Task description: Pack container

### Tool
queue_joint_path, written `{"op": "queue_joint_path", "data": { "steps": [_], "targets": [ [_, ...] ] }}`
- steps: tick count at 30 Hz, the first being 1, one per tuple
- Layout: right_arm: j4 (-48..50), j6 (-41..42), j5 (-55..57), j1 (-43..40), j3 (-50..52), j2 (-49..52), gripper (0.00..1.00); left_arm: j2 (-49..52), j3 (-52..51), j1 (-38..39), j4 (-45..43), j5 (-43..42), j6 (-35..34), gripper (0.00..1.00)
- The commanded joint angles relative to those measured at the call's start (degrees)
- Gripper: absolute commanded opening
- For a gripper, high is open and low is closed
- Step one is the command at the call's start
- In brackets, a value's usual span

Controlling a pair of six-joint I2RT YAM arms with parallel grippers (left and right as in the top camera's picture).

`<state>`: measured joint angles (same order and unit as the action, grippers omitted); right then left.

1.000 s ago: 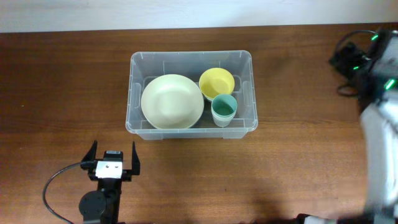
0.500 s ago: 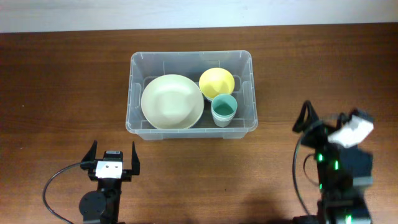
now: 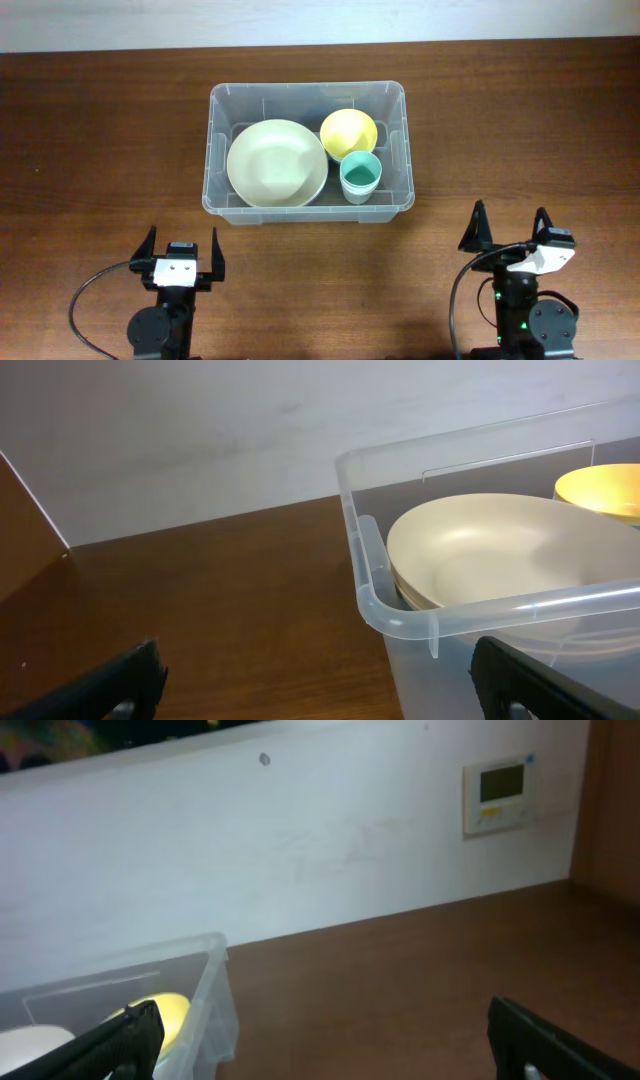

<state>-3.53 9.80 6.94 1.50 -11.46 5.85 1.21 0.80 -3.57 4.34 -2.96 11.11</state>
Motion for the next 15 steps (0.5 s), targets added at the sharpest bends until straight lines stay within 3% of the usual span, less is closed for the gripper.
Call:
{"op": "queue_joint_path", "data": {
  "steps": [1,5,15],
  "targets": [
    [1.88,-2.36,-1.88,0.31,2.6,-1.25,0.99,-0.55,-0.28,-0.24,0.24,0.22,-0.55,1.0],
    [4.5,-7.04,-5.51,0.33,5.84,-3.98,0.99,-0.55,-0.28,-0.24,0.24,0.22,-0.55,1.0],
    [5.07,-7.02,-5.9,0.35,8.7,-5.66,0.99,-0.55,-0.28,-0.24,0.22,0.22,-0.55,1.0]
  ]
}}
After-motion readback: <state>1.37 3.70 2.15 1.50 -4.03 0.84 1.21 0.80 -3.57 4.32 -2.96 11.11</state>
